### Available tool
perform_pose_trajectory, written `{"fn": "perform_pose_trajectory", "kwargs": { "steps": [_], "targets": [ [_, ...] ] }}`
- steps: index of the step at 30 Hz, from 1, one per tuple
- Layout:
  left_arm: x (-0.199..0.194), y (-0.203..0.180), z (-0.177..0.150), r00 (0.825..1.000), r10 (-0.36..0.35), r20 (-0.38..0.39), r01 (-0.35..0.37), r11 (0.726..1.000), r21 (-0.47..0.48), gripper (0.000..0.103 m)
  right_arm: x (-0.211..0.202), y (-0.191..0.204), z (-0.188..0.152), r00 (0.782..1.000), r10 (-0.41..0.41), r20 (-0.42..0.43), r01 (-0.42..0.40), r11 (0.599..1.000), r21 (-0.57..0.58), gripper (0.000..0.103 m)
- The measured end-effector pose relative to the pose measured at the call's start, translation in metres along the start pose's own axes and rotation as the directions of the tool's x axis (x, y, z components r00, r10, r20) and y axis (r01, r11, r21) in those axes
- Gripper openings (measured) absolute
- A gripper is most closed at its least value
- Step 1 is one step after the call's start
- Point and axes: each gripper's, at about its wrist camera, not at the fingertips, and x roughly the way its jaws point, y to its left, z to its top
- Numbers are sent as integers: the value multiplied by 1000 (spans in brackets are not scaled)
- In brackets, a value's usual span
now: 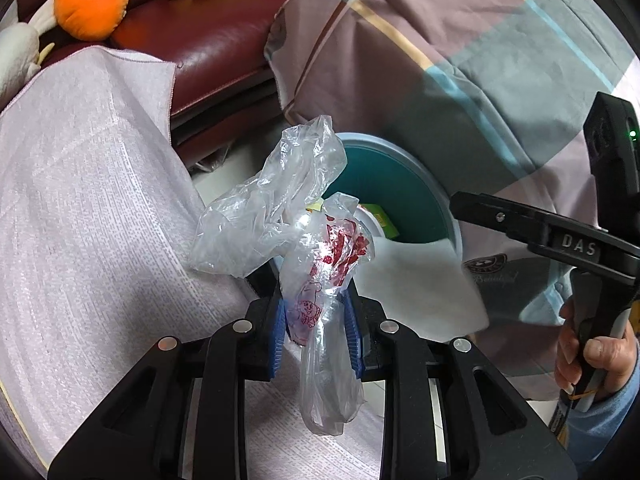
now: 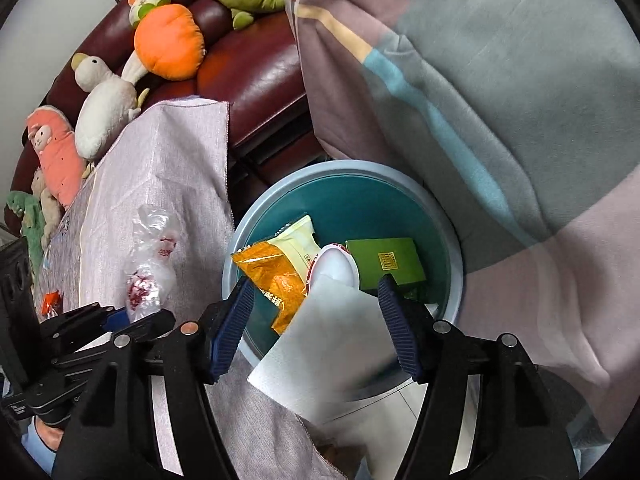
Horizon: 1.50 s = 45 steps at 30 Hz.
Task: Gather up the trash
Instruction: 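Open the right gripper to drop the paper towel into the bin, then lower the plastic bag into the bin and open the left gripper, then move both tools back to the table toward the orange and green snack packets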
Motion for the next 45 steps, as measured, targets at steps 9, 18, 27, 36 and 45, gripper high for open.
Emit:
{"fn": "perform_pose_trajectory", "kwargs": {
  "steps": [9, 18, 27, 36, 45],
  "targets": [
    [5, -5, 2, 1000, -9, -4, 10, 1000, 16, 27, -13, -2, 2, 1000, -6, 26, 6, 1000, 3, 63],
    [24, -17, 11, 999, -32, -27, 33, 998, 45, 27, -33, -5, 6, 998, -20, 58, 20, 1000, 2, 73],
    [36, -29, 17, 999, -41, -27, 43, 998, 55, 38, -42, -14, 10, 996, -33, 77, 30, 999, 37, 75],
    [31, -29, 16, 1000, -1, 1, 1, 998, 57, 85, -39, -14, 11, 997, -40, 62, 37, 998, 51, 76],
    [24, -13, 8, 1000, -3, -20, 3, 1000, 12, 87, -31, -11, 7, 998, -50, 26, 49, 997, 55, 82]
  ]
}}
